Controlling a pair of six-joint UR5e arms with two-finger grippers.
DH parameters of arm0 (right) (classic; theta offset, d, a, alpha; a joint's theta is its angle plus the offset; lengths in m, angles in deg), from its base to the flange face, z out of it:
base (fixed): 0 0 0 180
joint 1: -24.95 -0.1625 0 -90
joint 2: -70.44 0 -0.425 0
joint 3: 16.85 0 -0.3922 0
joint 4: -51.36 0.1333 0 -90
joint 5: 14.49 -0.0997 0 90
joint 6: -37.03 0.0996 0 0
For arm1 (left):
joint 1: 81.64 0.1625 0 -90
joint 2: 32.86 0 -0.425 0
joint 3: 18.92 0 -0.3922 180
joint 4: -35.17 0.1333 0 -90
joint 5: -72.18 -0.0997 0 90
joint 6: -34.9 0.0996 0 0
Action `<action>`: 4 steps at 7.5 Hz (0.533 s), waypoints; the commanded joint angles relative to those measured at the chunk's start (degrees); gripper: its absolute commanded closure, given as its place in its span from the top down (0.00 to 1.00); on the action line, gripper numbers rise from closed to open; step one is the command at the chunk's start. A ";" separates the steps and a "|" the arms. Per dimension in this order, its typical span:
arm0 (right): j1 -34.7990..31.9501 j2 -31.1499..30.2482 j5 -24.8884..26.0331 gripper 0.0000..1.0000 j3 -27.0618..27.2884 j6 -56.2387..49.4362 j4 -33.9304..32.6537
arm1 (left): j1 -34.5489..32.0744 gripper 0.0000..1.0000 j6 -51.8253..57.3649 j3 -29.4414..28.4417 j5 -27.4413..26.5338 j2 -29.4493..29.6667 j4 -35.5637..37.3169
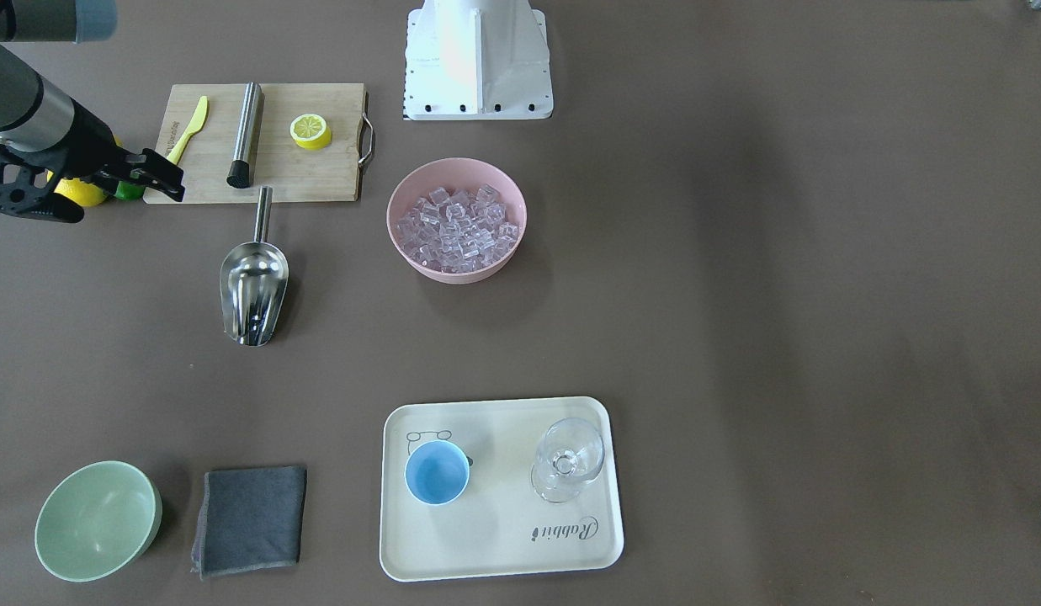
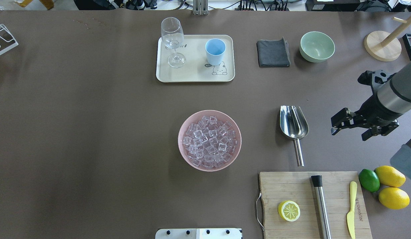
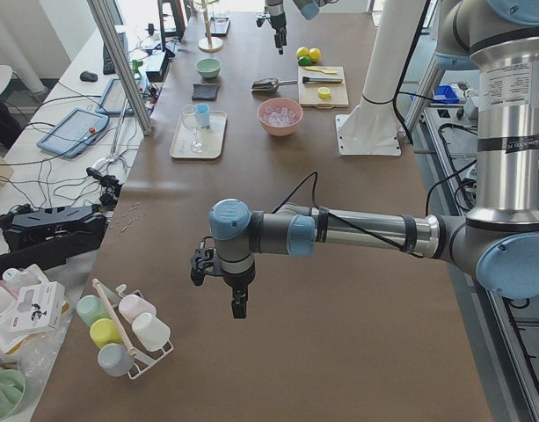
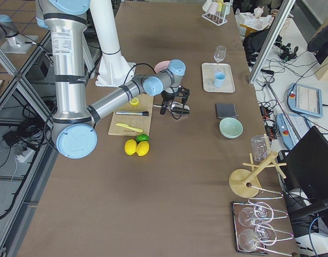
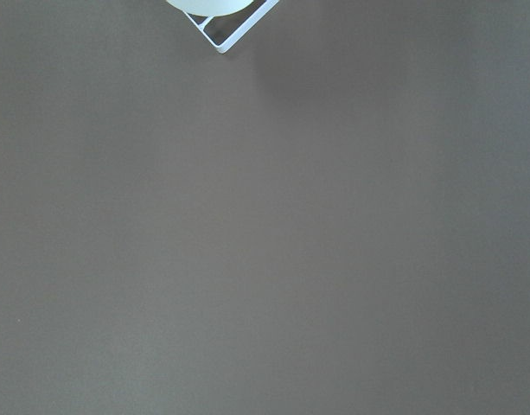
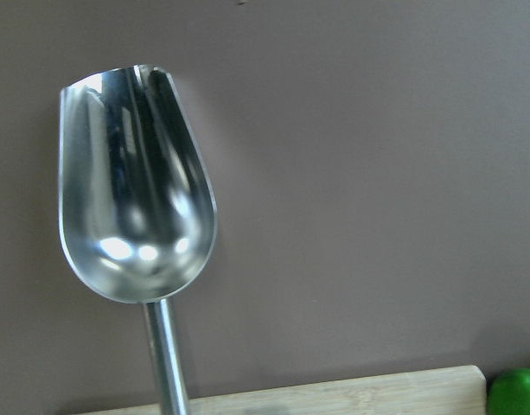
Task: Put ice in cup with scoop
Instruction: 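Reach the right gripper down to the metal scoop handle and grasp it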
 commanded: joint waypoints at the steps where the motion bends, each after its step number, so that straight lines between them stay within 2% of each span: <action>1: 6.01 3.39 4.94 0.99 -0.33 3.06 3.07 | 0.72 0.98 -0.02 0.30 0.17 0.01 -0.43; 4: 13.12 2.95 11.89 0.99 -1.30 3.84 4.94 | 3.26 0.98 -0.02 0.48 4.20 0.01 -3.67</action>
